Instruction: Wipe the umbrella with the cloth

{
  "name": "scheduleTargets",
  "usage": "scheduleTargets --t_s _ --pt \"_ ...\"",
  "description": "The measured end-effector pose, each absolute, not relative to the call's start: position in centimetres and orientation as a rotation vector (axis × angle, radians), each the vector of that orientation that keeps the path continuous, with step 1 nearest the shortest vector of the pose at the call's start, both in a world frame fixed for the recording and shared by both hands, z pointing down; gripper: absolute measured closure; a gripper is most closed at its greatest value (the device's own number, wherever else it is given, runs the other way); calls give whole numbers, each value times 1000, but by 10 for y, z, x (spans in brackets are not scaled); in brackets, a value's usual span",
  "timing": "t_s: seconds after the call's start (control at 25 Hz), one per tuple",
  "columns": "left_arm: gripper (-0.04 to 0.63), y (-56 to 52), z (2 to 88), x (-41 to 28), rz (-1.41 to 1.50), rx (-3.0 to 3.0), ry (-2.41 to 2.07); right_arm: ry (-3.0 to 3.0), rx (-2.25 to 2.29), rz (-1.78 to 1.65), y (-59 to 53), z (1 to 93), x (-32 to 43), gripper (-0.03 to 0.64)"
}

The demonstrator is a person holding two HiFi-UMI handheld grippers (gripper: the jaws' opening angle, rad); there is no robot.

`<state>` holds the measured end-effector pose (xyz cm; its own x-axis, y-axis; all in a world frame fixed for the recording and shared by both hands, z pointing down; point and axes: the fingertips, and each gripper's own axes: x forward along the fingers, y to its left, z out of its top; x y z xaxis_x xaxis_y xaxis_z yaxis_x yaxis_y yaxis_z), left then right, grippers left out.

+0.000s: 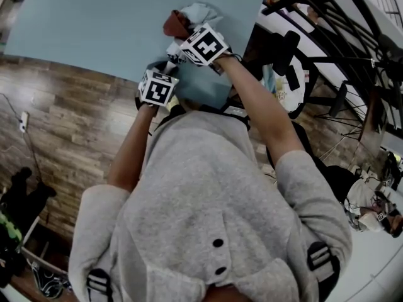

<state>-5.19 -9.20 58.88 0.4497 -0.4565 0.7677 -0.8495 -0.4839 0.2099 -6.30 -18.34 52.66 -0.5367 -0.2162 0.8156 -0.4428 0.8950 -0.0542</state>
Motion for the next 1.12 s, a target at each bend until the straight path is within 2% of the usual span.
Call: scheduleTargets --t_s 1.12 --pt "440 -96 588 -51 871 2121 -1078 -2186 292 537 -157 520 -52 540"
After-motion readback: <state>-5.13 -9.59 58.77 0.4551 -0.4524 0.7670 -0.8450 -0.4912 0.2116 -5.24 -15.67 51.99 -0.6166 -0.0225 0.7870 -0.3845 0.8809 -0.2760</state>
